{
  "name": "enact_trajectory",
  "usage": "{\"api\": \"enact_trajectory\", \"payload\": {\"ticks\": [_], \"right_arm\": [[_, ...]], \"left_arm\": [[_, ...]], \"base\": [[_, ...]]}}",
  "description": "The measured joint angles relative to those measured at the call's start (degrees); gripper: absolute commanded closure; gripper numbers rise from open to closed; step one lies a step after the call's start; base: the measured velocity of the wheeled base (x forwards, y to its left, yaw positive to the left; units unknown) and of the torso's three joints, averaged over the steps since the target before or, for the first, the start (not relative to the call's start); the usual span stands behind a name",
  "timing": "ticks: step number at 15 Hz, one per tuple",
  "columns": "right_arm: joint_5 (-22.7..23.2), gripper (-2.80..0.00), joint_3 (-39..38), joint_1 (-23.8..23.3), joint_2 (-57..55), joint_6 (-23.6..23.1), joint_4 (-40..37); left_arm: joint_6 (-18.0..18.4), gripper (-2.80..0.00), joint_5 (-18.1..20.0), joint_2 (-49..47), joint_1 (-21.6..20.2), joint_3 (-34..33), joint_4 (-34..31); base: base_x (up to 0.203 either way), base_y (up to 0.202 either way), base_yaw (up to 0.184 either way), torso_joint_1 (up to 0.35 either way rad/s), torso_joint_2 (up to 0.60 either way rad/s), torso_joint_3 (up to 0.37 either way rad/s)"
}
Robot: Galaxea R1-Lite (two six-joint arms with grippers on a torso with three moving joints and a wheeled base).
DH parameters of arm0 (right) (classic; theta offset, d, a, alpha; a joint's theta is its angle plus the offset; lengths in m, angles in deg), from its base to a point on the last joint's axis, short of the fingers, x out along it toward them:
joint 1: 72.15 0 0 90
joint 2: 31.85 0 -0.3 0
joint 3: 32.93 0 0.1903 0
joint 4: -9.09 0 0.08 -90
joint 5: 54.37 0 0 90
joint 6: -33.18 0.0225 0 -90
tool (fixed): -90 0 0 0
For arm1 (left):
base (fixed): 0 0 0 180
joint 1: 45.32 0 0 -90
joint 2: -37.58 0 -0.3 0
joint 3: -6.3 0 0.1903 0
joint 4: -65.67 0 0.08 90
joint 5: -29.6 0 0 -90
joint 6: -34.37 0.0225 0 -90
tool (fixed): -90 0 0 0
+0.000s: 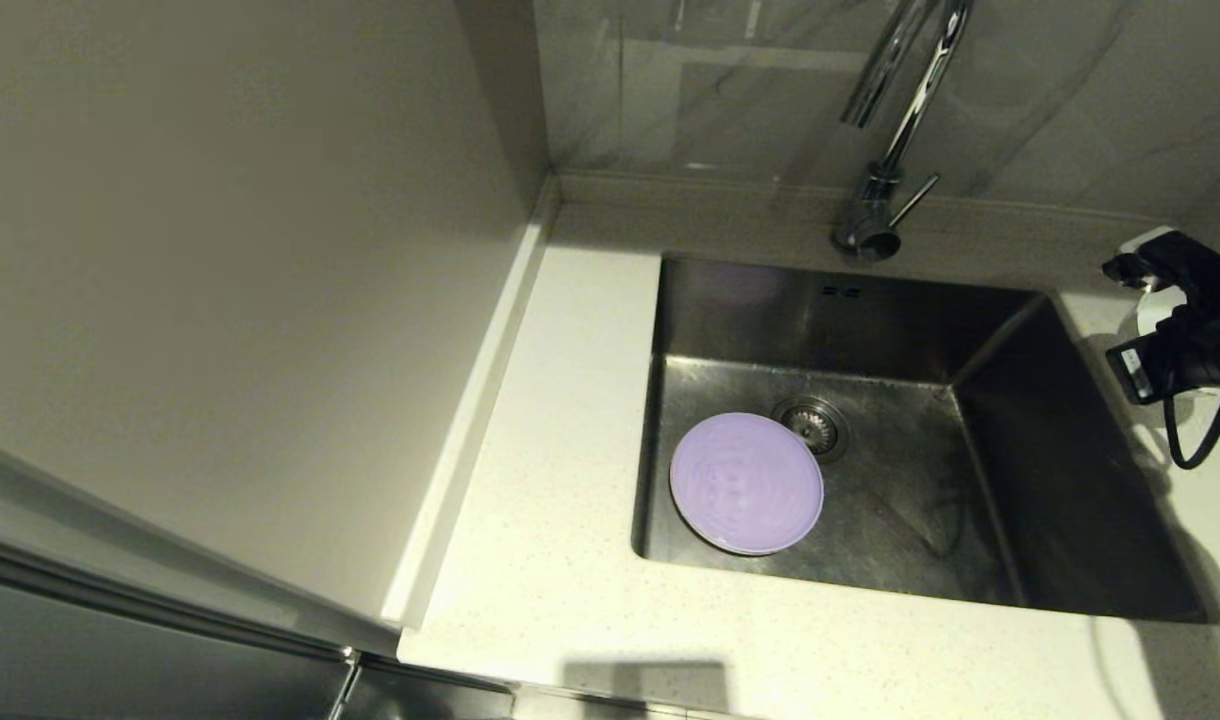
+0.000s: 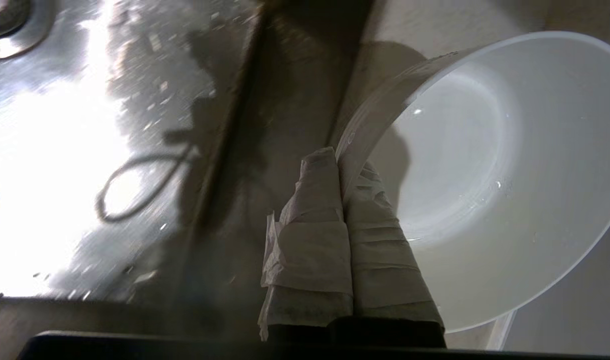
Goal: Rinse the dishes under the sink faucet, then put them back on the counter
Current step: Put a bowl back to the table from the sink
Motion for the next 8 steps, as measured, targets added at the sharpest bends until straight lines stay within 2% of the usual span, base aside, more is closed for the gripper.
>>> {"api": "enact_trajectory", "payload": {"ticks": [3,8], "right_arm": [[-2.5,0.00,3.2,-1.2,-3.9,0.1,1.6],[-4.9,0.00,13.2,-1.3,-11.3,0.5,5.5]], "left_arm": [[0.0,0.00,0.0,0.0,0.0,0.0,0.0],[0.0,0.00,0.0,0.0,0.0,0.0,0.0]], "base": [[0.000,0.000,0.000,0.000,0.00,0.000],[0.000,0.000,0.000,0.000,0.00,0.000]]}}
